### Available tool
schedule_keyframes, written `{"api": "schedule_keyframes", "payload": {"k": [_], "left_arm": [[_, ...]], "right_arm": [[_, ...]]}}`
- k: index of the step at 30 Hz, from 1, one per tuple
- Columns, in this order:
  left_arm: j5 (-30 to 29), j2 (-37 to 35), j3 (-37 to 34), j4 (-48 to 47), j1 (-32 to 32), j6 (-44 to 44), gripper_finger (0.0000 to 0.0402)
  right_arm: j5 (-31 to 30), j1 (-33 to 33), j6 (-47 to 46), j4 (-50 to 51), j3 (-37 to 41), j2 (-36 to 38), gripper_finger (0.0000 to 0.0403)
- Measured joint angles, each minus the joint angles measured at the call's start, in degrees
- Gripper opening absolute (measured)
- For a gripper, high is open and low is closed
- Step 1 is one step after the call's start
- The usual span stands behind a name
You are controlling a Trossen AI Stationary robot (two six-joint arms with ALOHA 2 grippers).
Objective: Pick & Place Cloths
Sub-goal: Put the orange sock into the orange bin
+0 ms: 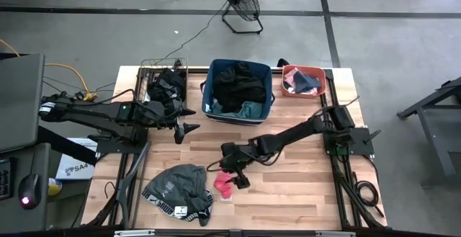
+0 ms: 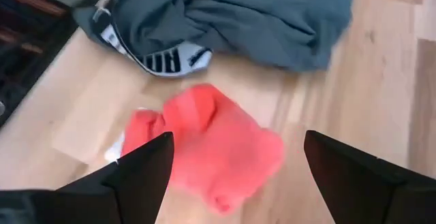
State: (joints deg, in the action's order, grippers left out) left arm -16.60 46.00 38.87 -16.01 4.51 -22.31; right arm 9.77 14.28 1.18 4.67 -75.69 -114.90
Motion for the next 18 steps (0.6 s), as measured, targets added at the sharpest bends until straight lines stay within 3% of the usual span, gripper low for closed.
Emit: {"api": "schedule_keyframes", "payload": {"k": [10,14,18], "left_arm": [[0.0,0.0,0.0,-0.7,0.0,0.1,0.0299],[0.0,0.0,0.0,-0.7,0.0,0.1,0.0299],[0.7,0.0,0.0,-0.7,0.0,0.1,0.0299]], "right_arm": [[3.1,-0.2,0.6,-2.1,-0.1,-4.9,0.031],[3.4,-0.3,2.0,-2.5,0.0,-5.0,0.0271],[2.3,-0.3,2.8,-3.0,0.0,-5.0,0.0205]]}}
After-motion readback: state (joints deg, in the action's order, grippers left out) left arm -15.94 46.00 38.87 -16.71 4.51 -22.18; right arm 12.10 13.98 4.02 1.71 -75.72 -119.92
